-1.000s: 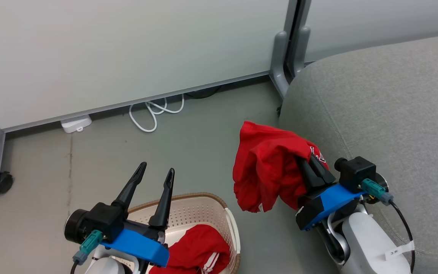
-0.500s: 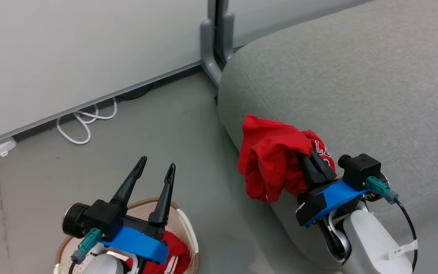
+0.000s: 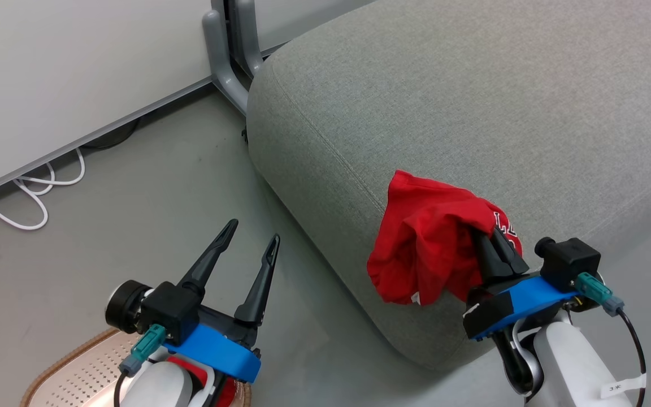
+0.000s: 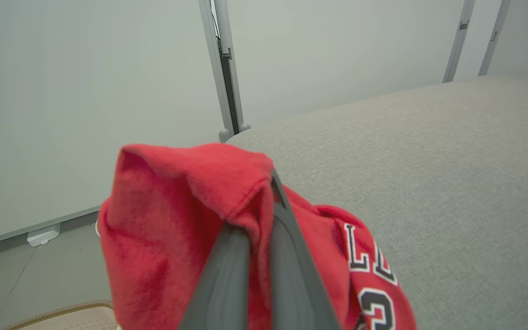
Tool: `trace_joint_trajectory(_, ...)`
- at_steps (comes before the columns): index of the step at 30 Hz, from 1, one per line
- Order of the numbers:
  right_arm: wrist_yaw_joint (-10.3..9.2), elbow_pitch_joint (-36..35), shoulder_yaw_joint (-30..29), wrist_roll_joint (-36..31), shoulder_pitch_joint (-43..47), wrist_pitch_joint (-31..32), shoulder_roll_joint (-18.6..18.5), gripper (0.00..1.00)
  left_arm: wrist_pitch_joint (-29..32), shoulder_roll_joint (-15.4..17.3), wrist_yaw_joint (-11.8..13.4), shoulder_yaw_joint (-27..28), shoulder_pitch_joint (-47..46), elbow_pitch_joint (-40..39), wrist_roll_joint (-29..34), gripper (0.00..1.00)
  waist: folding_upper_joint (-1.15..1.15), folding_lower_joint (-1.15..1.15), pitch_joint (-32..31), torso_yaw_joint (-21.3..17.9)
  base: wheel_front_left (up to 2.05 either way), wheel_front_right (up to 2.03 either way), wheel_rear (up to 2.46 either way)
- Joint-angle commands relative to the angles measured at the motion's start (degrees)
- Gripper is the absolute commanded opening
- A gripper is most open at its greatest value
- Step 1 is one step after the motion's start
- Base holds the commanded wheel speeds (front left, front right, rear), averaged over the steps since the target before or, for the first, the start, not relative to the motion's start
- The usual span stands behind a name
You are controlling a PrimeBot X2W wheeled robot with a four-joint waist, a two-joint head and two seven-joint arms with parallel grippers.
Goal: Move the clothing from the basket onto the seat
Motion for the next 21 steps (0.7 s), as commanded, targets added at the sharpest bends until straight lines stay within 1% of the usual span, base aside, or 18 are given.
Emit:
trace_joint_trajectory(1,0.03,-0.54,-0.30,-0.14,0.80,-0.19,0.06,0.00,-0.17,0.36,-0.02,-0.26,-1.18,0.08,-0.33,1.00,0.00,0.00,0.27,-0.06,0.00,0.00,0.00)
trace_joint_trajectory(7,0.02,-0.30,-0.86,0.60,-1.21,-0.19,0.06,0.00,-0.17,1.40,-0.03,0.49,-0.73,-0.91,-0.11,1.00,0.00,0.00,1.91,-0.03,0.00,0.00,0.00)
trace_joint_trajectory(11,0.02,1.76,-1.93,2.53,-6.18,-0.18,0.05,0.00,-0.17,2.80,0.05,2.59,0.75,-3.18,1.16,1.00,0.00,0.00,4.44,-0.11,0.00,0.00,0.00)
trace_joint_trajectory(14,0.03,4.01,-4.45,2.99,-11.72,-0.18,0.00,0.00,-0.16,4.10,0.07,3.35,0.96,-5.57,2.40,1.00,0.00,0.00,7.54,1.07,0.00,0.00,0.00)
trace_joint_trajectory(17,0.02,5.89,-7.59,3.83,-17.71,-0.18,-1.09,0.00,-0.15,6.14,0.08,3.99,0.28,-8.16,3.55,1.00,0.00,0.00,11.58,2.53,0.00,0.00,0.00)
trace_joint_trajectory(21,0.03,8.90,-11.29,5.16,-25.58,-0.18,-4.34,0.00,1.38,9.08,0.15,4.80,-0.71,-12.41,4.62,1.00,0.00,0.00,17.03,4.40,0.00,0.00,0.00)
